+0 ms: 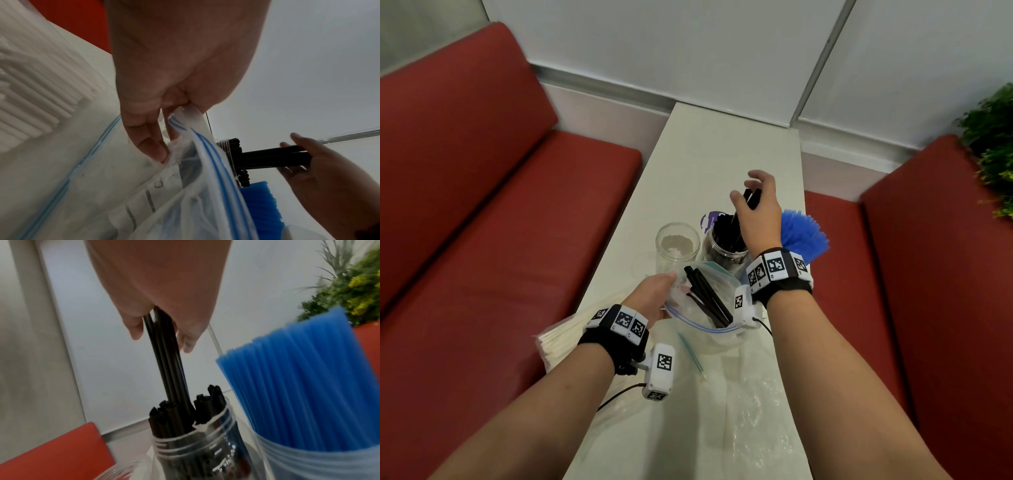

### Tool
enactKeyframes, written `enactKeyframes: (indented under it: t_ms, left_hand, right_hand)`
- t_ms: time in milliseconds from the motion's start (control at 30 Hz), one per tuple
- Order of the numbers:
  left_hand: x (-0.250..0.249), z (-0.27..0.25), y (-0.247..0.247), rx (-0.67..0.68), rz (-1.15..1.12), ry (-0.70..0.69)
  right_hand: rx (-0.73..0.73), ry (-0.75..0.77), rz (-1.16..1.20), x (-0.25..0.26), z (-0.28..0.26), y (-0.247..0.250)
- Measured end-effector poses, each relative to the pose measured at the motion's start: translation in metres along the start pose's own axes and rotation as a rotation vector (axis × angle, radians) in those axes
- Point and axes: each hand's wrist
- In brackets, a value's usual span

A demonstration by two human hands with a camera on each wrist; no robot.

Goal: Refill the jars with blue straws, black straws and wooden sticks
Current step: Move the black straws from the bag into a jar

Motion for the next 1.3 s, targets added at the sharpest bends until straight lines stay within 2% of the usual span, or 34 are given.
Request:
enactKeyframes:
  t_ms: [100, 167, 300, 400, 533, 667, 833, 967, 1033, 1100, 1167, 1233, 1300]
  left_hand:
    - [-0.002, 0.0, 0.0, 0.01, 0.007, -0.001]
    - [-0.002, 0.0, 0.001, 0.019, 0.009, -0.003]
    - [-0.003, 0.001, 0.001, 0.023, 0.017, -0.002]
    - [-0.001, 0.003, 0.001, 0.027, 0.041, -0.001]
    - [0.001, 0.005, -0.001, 0.037, 0.043, -0.012]
    - [0.001, 0.005, -0.002, 0.041, 0.026, -0.019]
    - [-0.001, 0.002, 0.0, 0.055, 0.066, -0.031]
    - [-0.003, -0.001, -0.001, 0.053, 0.08, -0.032]
    - [-0.004, -0.003, -0.001, 0.053, 0.088, -0.037]
    - [-0.004, -0.006, 0.0, 0.057, 0.087, -0.04]
    - [-0.004, -0.007, -0.001, 0.058, 0.084, -0.043]
    - [-0.005, -0.009, -0.003, 0.05, 0.071, -0.048]
    - [-0.005, -0.011, -0.005, 0.039, 0.068, -0.047]
  right_hand:
    - [-0.002, 0.12, -0.204, -0.003, -0.004, -0.008]
    - [0.073, 0.102, -0.372, -0.017, -0.009, -0.015]
    - [0.264, 0.074, -0.89, -0.048, -0.019, -0.02]
    - [0.3, 0.068, -0.907, -0.045, -0.017, -0.019]
    - [0.192, 0.073, -0.93, -0.034, -0.018, -0.019]
    - [0.282, 0.032, -1.025, -0.041, -0.032, -0.019]
    - [0.254, 0.041, -0.946, -0.039, -0.023, -0.02]
    - [0.379, 0.028, -0.97, -0.041, -0.026, -0.019]
    - [0.358, 0.045, -0.834, -0.033, -0.025, -0.016]
    - [0.254, 0.129, -0.604, -0.02, -0.029, -0.011]
    - [0.192, 0.09, -0.301, -0.008, -0.042, -0.004]
    - [0.314, -0.077, -0.116, -0.003, -0.058, 0.001]
    - [0.521, -0.213, -0.218, -0.01, -0.075, 0.003]
Point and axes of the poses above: each hand's wrist, its own z-axis towards the middle knuckle, its own y-axis out of the back of the hand, x = y × z, and after that the axes turned 8 degrees about -y, right-handed
